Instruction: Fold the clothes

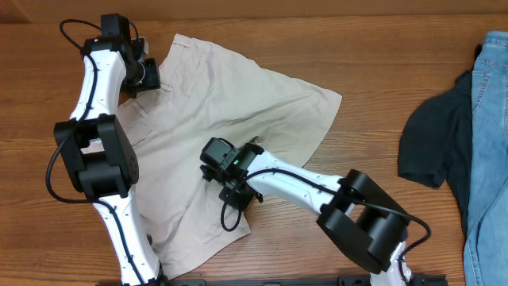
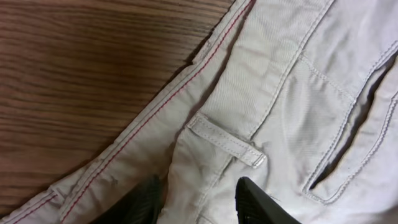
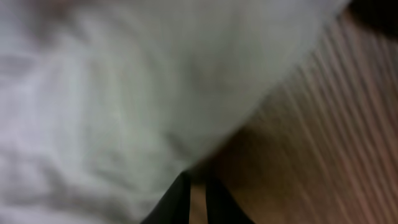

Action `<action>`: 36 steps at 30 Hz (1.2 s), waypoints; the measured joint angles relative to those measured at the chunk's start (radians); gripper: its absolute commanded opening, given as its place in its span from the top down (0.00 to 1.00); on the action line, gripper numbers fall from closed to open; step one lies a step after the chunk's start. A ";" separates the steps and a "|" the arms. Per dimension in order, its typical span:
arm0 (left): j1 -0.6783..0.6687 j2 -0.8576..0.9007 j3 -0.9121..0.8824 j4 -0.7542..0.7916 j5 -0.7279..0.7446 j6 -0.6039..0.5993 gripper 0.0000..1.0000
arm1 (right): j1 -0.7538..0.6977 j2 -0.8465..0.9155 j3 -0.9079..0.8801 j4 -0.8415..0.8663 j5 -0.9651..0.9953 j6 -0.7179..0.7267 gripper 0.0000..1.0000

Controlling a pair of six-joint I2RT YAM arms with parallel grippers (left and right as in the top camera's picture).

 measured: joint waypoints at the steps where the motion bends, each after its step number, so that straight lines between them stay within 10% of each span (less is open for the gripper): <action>1: 0.000 0.000 0.000 -0.002 0.000 0.002 0.55 | -0.001 0.012 0.003 0.002 0.028 0.003 0.88; 9: 0.000 0.000 0.000 -0.012 0.000 0.019 0.55 | -0.065 0.011 -0.024 -0.013 0.338 0.135 0.96; 12: 0.000 0.000 0.000 -0.011 0.000 0.019 0.55 | -0.138 0.011 -0.029 -0.041 0.356 0.145 0.76; 15: 0.000 0.000 0.000 -0.011 0.000 0.019 0.55 | -0.195 0.010 -0.007 -0.087 0.270 0.112 0.60; 27: 0.000 0.000 0.000 -0.011 0.000 0.022 0.53 | -0.003 -0.039 0.003 -0.058 -0.268 -0.127 0.58; 36: 0.000 0.000 0.000 -0.011 0.000 0.022 0.52 | 0.010 -0.001 0.003 -0.004 -0.094 -0.055 0.96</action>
